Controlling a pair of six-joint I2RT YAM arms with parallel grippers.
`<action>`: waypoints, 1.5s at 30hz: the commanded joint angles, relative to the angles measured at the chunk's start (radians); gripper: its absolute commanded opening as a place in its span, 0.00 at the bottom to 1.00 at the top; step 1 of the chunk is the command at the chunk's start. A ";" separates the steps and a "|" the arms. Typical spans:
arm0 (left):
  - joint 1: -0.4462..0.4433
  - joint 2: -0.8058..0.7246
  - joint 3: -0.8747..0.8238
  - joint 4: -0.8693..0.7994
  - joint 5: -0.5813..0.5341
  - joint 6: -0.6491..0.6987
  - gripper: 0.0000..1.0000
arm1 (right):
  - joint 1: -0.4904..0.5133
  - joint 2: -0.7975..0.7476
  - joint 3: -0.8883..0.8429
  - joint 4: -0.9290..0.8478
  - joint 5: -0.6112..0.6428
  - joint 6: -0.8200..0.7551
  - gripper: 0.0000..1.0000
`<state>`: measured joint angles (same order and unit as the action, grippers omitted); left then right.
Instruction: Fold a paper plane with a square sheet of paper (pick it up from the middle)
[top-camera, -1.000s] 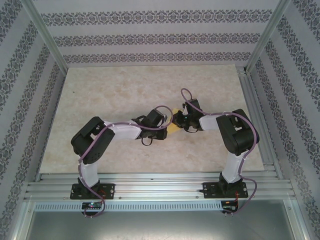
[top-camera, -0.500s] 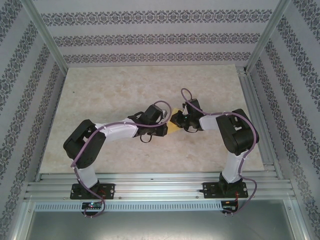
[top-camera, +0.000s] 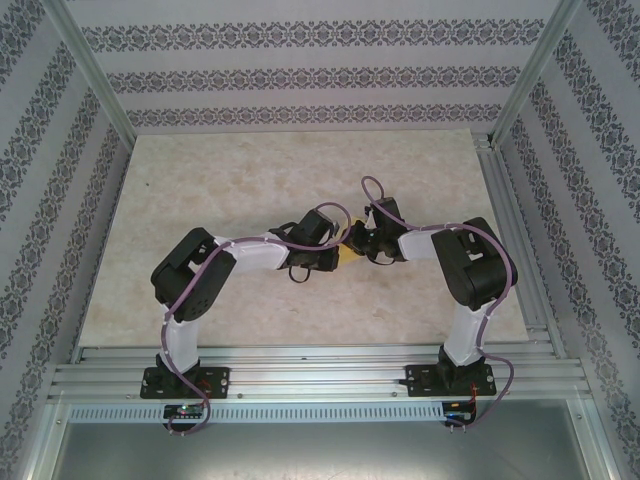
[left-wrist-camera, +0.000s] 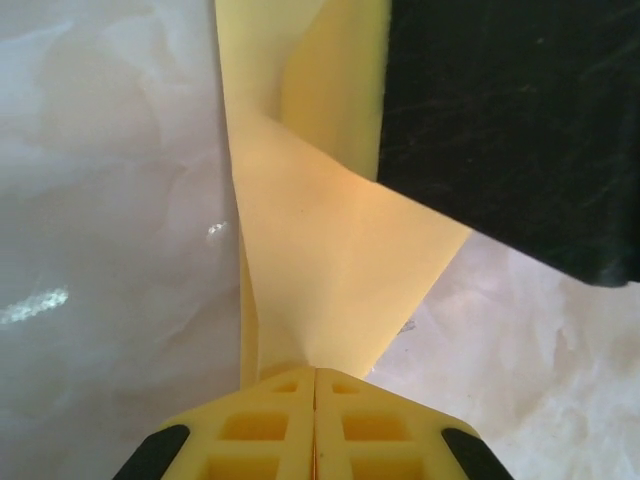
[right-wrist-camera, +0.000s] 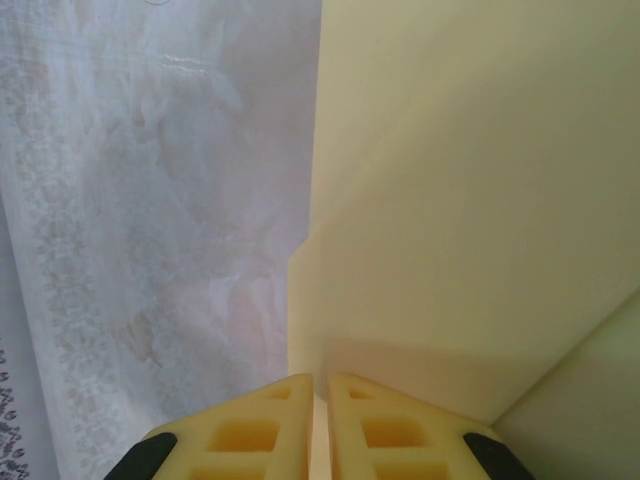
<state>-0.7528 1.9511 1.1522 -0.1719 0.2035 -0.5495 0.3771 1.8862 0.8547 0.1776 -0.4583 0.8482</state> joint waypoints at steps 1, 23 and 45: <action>0.012 0.002 -0.025 -0.016 -0.022 0.017 0.08 | -0.012 0.095 -0.058 -0.159 0.108 -0.006 0.13; 0.012 -0.055 -0.182 -0.035 0.031 0.015 0.03 | 0.016 -0.042 -0.056 -0.085 0.023 0.024 0.14; 0.012 -0.054 -0.200 -0.002 0.034 0.003 0.01 | 0.137 -0.050 -0.128 0.034 -0.012 0.171 0.05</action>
<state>-0.7464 1.8732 0.9977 -0.0814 0.2302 -0.5468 0.4957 1.8053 0.7586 0.1776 -0.4576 0.9798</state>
